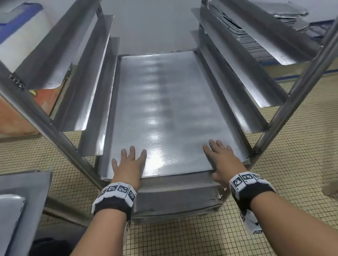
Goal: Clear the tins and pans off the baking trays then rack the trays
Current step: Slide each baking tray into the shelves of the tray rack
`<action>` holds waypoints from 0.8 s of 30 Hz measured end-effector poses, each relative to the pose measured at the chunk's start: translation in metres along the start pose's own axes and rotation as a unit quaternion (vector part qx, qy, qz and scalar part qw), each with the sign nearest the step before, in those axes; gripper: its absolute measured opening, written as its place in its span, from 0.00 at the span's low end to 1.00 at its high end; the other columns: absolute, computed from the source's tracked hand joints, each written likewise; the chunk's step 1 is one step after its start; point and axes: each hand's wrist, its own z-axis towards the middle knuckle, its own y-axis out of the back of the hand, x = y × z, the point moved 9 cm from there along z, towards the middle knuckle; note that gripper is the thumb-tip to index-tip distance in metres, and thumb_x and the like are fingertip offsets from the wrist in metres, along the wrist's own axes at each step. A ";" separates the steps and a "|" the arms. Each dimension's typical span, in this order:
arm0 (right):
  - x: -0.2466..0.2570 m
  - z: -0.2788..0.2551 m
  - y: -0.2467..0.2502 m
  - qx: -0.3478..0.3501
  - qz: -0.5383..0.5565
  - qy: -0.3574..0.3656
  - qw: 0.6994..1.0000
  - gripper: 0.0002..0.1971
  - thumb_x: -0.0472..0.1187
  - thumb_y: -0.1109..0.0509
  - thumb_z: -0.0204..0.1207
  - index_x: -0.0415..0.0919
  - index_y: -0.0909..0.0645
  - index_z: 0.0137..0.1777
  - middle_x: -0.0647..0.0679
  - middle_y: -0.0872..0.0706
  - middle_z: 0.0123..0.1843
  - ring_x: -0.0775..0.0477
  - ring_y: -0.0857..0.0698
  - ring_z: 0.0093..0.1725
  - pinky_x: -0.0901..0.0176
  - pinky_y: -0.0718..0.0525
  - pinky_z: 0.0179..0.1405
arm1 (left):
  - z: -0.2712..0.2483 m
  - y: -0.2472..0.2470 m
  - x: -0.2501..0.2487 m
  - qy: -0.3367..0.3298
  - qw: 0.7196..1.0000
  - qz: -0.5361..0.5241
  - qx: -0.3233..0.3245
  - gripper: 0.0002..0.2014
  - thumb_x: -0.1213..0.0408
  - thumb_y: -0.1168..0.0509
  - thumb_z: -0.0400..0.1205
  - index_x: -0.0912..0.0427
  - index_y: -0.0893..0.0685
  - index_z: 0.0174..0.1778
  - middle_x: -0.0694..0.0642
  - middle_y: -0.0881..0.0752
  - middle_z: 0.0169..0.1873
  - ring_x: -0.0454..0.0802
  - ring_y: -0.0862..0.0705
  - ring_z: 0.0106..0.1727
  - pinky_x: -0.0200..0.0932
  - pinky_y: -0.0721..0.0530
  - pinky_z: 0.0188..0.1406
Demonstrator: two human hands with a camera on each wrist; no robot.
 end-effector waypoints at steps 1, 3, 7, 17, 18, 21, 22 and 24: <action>-0.001 0.004 0.001 0.000 0.002 -0.002 1.000 0.47 0.37 0.26 0.74 0.46 0.51 0.87 0.45 0.53 0.89 0.38 0.55 0.88 0.39 0.52 0.87 | 0.005 0.001 0.001 -0.002 1.000 0.001 -0.002 0.49 0.77 0.30 0.76 0.45 0.51 0.85 0.59 0.56 0.85 0.65 0.59 0.86 0.71 0.51 0.80; -0.002 0.011 0.003 -0.001 0.001 -0.003 1.000 0.47 0.36 0.26 0.74 0.45 0.50 0.87 0.45 0.53 0.89 0.39 0.55 0.88 0.39 0.51 0.87 | 0.014 0.002 0.002 -0.006 1.000 0.002 -0.001 0.48 0.77 0.31 0.76 0.46 0.51 0.85 0.59 0.56 0.85 0.66 0.58 0.85 0.71 0.50 0.80; -0.004 0.026 0.005 -0.005 -0.006 -0.003 1.000 0.46 0.37 0.26 0.73 0.45 0.50 0.87 0.44 0.52 0.89 0.38 0.54 0.88 0.39 0.51 0.86 | 0.029 0.005 0.005 -0.006 1.000 0.000 -0.007 0.49 0.79 0.30 0.75 0.45 0.50 0.84 0.59 0.54 0.85 0.66 0.58 0.85 0.72 0.50 0.80; -0.011 0.048 0.004 -0.018 -0.015 0.006 1.000 0.46 0.40 0.26 0.74 0.45 0.50 0.87 0.43 0.52 0.89 0.36 0.53 0.87 0.37 0.51 0.86 | 0.049 0.013 0.005 -0.002 1.000 0.022 -0.001 0.47 0.79 0.31 0.76 0.46 0.49 0.83 0.61 0.54 0.85 0.67 0.57 0.85 0.74 0.50 0.79; -0.012 0.049 0.004 -0.020 -0.015 0.006 1.000 0.46 0.40 0.26 0.74 0.45 0.50 0.87 0.43 0.52 0.89 0.36 0.53 0.87 0.36 0.51 0.86 | 0.049 0.015 0.005 -0.002 1.000 0.026 -0.004 0.47 0.79 0.30 0.76 0.46 0.49 0.83 0.61 0.53 0.85 0.67 0.56 0.85 0.74 0.49 0.79; -0.012 0.053 0.001 -0.024 -0.022 0.012 0.999 0.45 0.40 0.27 0.74 0.45 0.50 0.86 0.42 0.52 0.89 0.35 0.52 0.87 0.35 0.50 0.86 | 0.047 0.017 0.005 0.002 0.999 0.035 -0.013 0.48 0.78 0.30 0.76 0.47 0.50 0.84 0.61 0.54 0.85 0.67 0.56 0.85 0.73 0.48 0.80; -0.013 0.053 0.000 -0.023 -0.030 0.014 0.999 0.45 0.41 0.27 0.75 0.44 0.51 0.86 0.41 0.52 0.89 0.35 0.52 0.87 0.35 0.50 0.86 | 0.045 0.017 0.003 0.007 0.999 0.040 -0.020 0.48 0.77 0.30 0.76 0.47 0.51 0.84 0.61 0.54 0.85 0.67 0.55 0.85 0.71 0.48 0.80; -0.013 0.054 -0.002 -0.016 -0.043 0.017 0.999 0.46 0.41 0.28 0.76 0.44 0.52 0.87 0.40 0.53 0.89 0.35 0.53 0.87 0.36 0.50 0.86 | 0.038 0.015 -0.001 0.024 0.997 0.056 -0.041 0.47 0.74 0.31 0.78 0.49 0.53 0.85 0.61 0.54 0.85 0.66 0.54 0.86 0.67 0.46 0.82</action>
